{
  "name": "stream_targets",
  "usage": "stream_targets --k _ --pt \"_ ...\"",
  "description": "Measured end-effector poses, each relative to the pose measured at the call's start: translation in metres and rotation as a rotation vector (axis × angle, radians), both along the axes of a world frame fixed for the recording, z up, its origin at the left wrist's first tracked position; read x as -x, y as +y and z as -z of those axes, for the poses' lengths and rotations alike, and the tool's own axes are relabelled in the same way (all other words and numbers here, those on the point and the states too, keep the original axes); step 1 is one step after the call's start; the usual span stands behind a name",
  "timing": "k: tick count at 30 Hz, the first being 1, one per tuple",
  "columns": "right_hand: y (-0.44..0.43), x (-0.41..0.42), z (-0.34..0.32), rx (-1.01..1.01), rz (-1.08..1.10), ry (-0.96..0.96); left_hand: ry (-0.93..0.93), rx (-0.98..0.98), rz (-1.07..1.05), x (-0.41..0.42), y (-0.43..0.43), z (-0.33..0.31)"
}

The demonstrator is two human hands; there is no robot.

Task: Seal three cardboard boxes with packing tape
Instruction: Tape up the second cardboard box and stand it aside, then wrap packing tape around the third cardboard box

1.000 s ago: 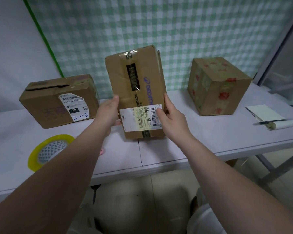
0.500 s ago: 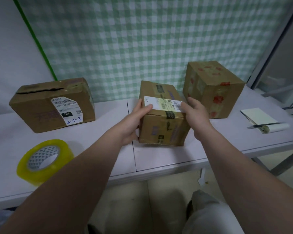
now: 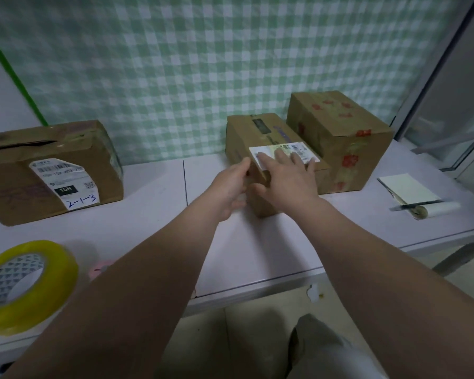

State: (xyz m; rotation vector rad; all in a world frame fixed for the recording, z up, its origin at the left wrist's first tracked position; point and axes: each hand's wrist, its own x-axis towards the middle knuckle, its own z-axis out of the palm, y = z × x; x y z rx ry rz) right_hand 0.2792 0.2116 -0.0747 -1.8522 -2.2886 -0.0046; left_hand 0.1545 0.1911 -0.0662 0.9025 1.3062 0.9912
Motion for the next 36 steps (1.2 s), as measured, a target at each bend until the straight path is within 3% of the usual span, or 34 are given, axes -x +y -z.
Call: stream_targets --k 5,10,12,15,19,23,29,32,36 --pt "0.021 0.003 0.003 -0.121 0.120 0.002 0.156 -0.006 -0.022 0.014 0.002 0.001" --pt "0.027 0.014 0.002 -0.089 0.197 -0.069 0.264 -0.075 -0.082 0.048 -0.012 -0.002" --pt "0.020 0.027 0.004 -0.204 0.156 -0.046 0.335 -0.145 -0.128 0.068 -0.022 -0.003" --pt "-0.004 0.063 0.006 -0.323 -0.068 0.189 0.485 -0.229 -0.207 0.106 -0.041 -0.003" --pt "-0.045 0.124 0.012 0.051 -0.341 0.324 0.896 -0.221 -0.270 0.165 -0.080 -0.003" --pt "-0.082 0.175 0.033 0.359 -0.503 0.311 1.189 -0.023 -0.149 0.213 -0.118 0.009" --pt "-0.112 0.224 0.067 0.419 -0.522 0.245 1.499 0.079 0.236 0.236 -0.151 0.024" --pt "-0.119 0.233 0.073 0.378 -0.482 0.271 1.676 0.001 0.264 0.241 -0.155 0.039" --pt "-0.121 0.232 0.070 0.368 -0.401 0.290 1.655 0.053 0.189 0.241 -0.157 0.046"
